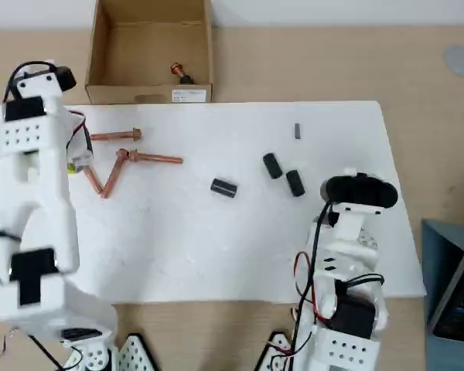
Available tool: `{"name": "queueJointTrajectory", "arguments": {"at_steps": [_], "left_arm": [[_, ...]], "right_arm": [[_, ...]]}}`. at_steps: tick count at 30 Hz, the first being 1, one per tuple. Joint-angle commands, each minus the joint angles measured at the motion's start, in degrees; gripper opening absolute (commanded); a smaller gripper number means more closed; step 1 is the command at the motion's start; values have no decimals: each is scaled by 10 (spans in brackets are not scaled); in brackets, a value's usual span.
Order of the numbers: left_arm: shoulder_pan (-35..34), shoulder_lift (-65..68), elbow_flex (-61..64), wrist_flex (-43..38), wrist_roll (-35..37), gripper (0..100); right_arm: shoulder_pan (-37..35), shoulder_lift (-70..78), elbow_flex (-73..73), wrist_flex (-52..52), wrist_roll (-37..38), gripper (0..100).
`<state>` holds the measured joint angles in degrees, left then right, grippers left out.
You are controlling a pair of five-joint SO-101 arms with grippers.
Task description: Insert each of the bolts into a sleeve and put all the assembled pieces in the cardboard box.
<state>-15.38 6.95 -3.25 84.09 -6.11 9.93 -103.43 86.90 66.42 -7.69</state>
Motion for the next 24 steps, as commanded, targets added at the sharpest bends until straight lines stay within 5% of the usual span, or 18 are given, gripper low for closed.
{"name": "queueJointTrajectory", "arguments": {"at_steps": [1, 24], "left_arm": [[-5, 54, -94, 9, -11, 54], [-48, 323, -317, 7, -23, 101]], "right_arm": [[4, -65, -2, -1, -6, 9], [0, -65, 7, -2, -6, 9]]}}
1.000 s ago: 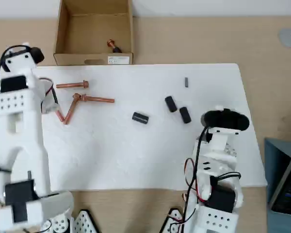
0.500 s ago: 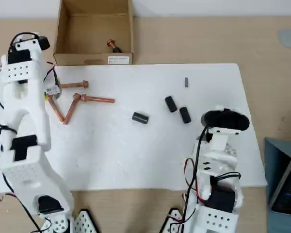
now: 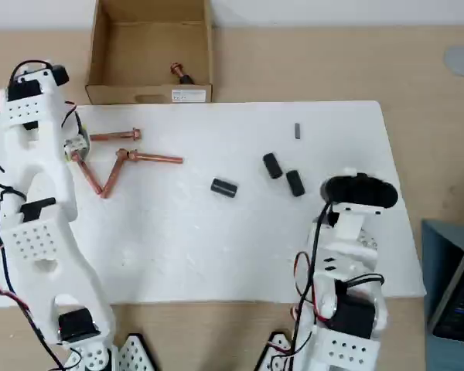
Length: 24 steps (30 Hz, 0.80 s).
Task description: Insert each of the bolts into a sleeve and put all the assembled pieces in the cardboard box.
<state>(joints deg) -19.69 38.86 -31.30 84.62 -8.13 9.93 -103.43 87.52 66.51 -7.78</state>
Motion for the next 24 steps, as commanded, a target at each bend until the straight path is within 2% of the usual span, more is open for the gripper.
{"name": "queueJointTrajectory", "arguments": {"at_steps": [1, 12, 17, 24], "left_arm": [[-4, 9, -41, 2, -3, 101], [-5, 77, -53, -1, -3, 94], [-3, 102, -55, -1, -3, 32], [-2, 108, -69, 3, -3, 3]], "right_arm": [[0, -65, 1, -3, -5, 9], [0, -65, 3, -3, -5, 9], [0, -65, 3, -3, -5, 9], [0, -65, 1, -3, -5, 9]]}}
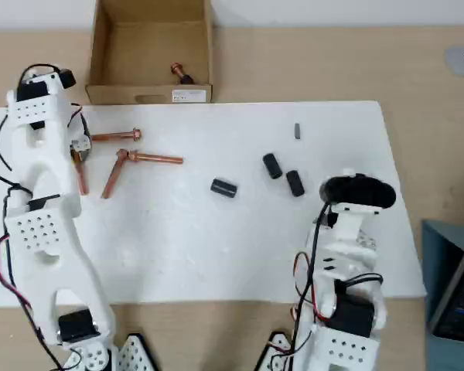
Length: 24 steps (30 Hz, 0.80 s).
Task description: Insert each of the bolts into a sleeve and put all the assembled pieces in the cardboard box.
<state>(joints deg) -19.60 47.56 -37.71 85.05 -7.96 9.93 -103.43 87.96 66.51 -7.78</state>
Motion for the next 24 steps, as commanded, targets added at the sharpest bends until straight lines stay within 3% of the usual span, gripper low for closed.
{"name": "queueJointTrajectory", "arguments": {"at_steps": [1, 7, 18, 24], "left_arm": [[-3, 20, -4, -2, -4, 3], [-2, -1, -12, 9, -2, 3], [73, -133, -135, 150, -1, 3], [93, -241, -101, 154, 0, 3]], "right_arm": [[0, -65, -4, -4, -5, 9], [0, -65, -9, -22, -5, 9], [-1, -65, -60, -27, -2, 9], [-1, -65, -69, -26, 5, 9]]}}
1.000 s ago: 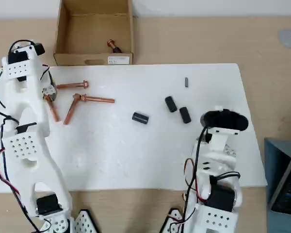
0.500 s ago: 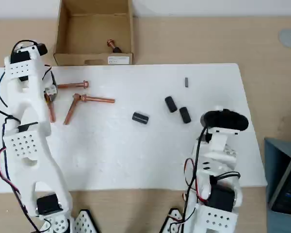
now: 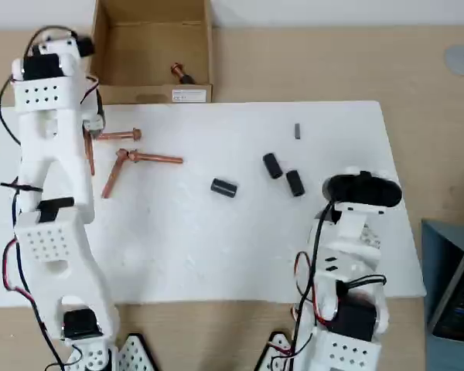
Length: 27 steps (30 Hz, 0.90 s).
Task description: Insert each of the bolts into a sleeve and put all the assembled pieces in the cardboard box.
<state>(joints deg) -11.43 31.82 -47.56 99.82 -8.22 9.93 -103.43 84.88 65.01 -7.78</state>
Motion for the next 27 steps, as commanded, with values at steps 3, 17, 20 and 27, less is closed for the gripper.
{"name": "queueJointTrajectory", "arguments": {"at_steps": [3, 17, 20, 27], "left_arm": [[24, -146, 55, 6, 3, 3], [111, -531, 468, -22, 2, 3], [111, -613, 569, -72, 2, 2], [113, -832, 835, -243, 1, 2]], "right_arm": [[-1, -65, -42, -11, 14, 9], [-64, -65, -80, 62, 14, 9], [-67, -65, -80, 64, 14, 9], [-149, -65, -79, 62, 27, 9]]}}
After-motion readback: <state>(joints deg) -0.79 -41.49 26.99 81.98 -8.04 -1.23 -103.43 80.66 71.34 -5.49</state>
